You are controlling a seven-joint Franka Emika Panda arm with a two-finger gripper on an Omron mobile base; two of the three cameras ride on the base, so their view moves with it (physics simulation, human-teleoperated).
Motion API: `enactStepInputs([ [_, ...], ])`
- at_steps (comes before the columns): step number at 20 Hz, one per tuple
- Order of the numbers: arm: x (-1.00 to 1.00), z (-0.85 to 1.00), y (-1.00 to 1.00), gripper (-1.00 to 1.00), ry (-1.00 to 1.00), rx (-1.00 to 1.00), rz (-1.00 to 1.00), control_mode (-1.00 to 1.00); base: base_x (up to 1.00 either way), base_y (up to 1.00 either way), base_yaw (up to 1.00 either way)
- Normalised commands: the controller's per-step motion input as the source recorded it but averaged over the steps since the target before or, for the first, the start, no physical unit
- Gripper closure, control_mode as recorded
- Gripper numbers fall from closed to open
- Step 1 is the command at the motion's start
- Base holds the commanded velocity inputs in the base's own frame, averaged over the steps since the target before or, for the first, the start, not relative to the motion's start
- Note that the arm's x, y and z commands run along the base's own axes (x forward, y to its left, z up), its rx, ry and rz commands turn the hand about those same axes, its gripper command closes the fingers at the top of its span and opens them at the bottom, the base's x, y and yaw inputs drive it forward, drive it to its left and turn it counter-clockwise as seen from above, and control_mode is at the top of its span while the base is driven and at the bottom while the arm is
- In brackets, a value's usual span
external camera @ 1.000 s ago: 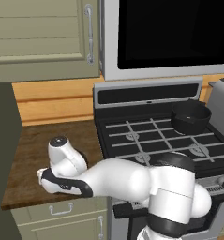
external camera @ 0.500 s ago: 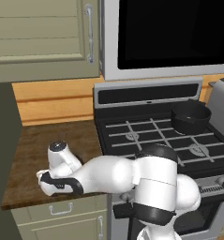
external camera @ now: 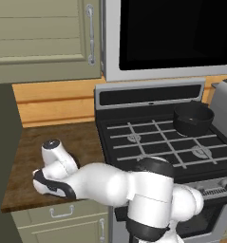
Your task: Put the bell pepper and garlic in the pot. Retrieve the spatula and lightly stir the vegetables in the pot.
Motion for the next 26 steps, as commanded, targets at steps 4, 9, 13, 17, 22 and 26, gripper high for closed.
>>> enactStepInputs([
  [4, -0.61, 0.63, -0.81, 1.0, -0.19, 0.01, -0.07, -1.0, 0.0, 0.0, 0.0],
  [9, -0.78, 0.85, -1.0, 1.0, -0.23, 0.08, -0.09, -1.0, 0.0, 0.0, 0.0],
  [13, -0.45, 0.7, -1.0, 1.0, -0.13, 0.07, -0.14, -1.0, 0.0, 0.0, 0.0],
  [17, -0.03, 0.61, -1.0, 1.0, -0.02, 0.01, -0.2, -1.0, 0.0, 0.0, 0.0],
  [22, 0.03, 0.6, -1.0, 1.0, 0.0, 0.0, -0.19, -1.0, 0.0, 0.0, 0.0],
  [26, 0.0, 0.55, -1.0, 1.0, -0.04, 0.01, -0.14, -1.0, 0.0, 0.0, 0.0],
])
